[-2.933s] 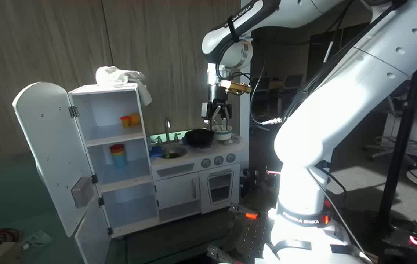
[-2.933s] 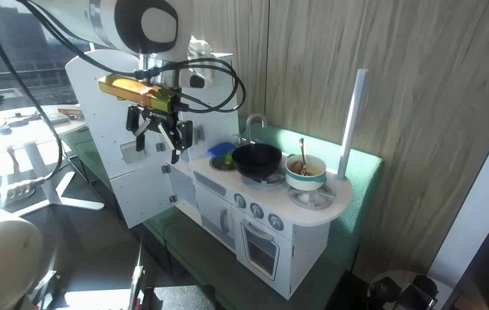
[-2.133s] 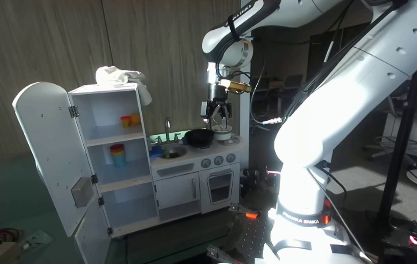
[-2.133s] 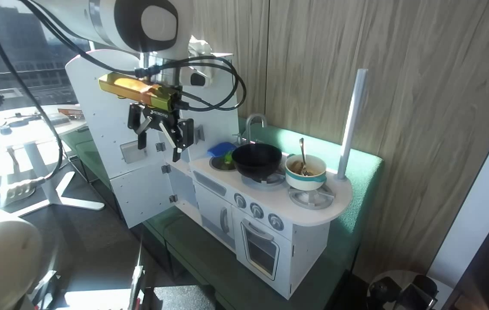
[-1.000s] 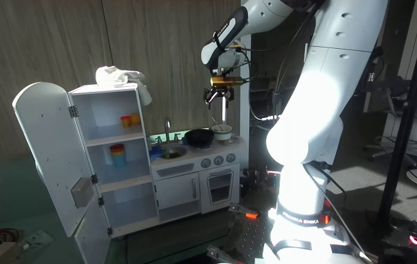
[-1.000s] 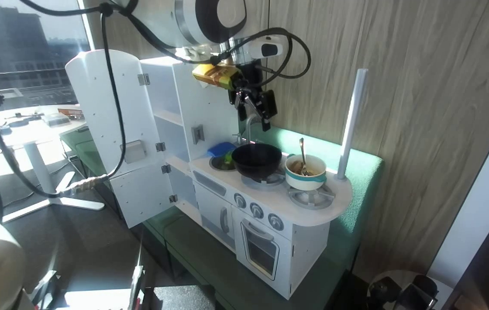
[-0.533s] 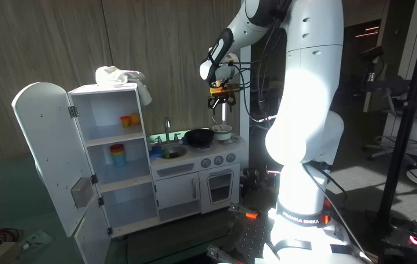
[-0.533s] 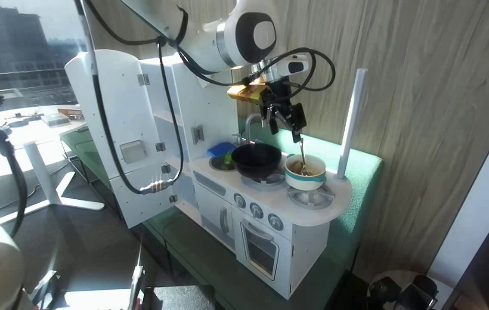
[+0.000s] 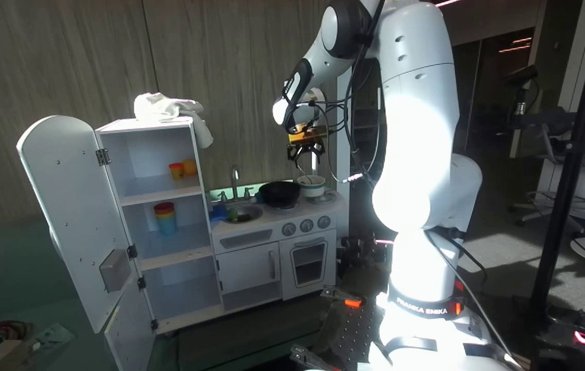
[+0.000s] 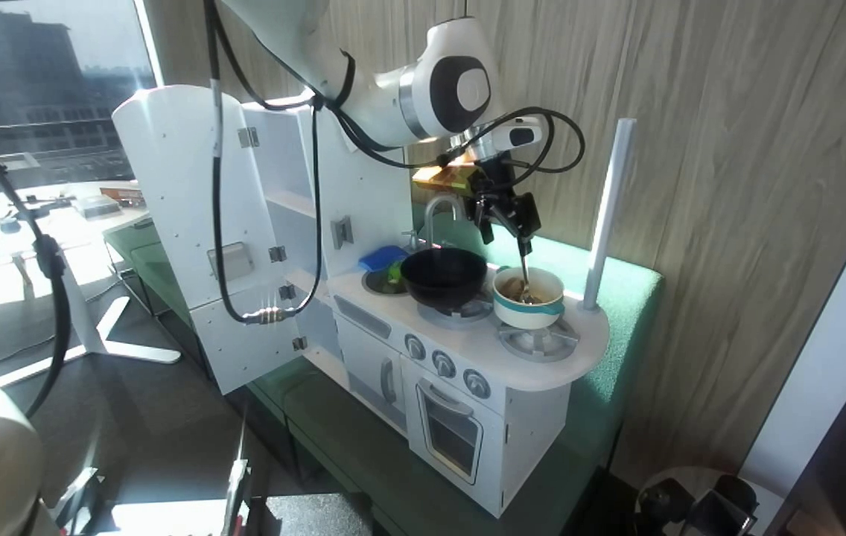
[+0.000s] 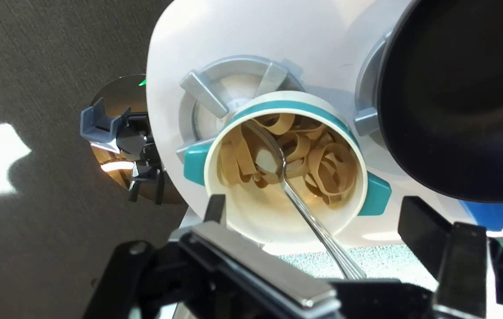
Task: Pick the spoon from the white bowl and place it in the sink, pick the white bowl and pour some of the substance it contains into the sink
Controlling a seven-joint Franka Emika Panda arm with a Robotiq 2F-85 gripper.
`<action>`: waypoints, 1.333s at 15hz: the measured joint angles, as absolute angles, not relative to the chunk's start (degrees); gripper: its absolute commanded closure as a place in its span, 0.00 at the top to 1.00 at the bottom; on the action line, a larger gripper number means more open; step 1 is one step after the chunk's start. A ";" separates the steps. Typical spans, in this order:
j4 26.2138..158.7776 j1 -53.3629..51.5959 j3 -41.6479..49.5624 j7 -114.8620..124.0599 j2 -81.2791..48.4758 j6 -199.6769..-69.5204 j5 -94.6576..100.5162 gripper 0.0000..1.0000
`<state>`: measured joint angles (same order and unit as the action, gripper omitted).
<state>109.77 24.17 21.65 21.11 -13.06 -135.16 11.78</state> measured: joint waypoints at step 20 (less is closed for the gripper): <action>96.79 24.00 23.22 18.76 -27.26 -136.53 11.95 0.66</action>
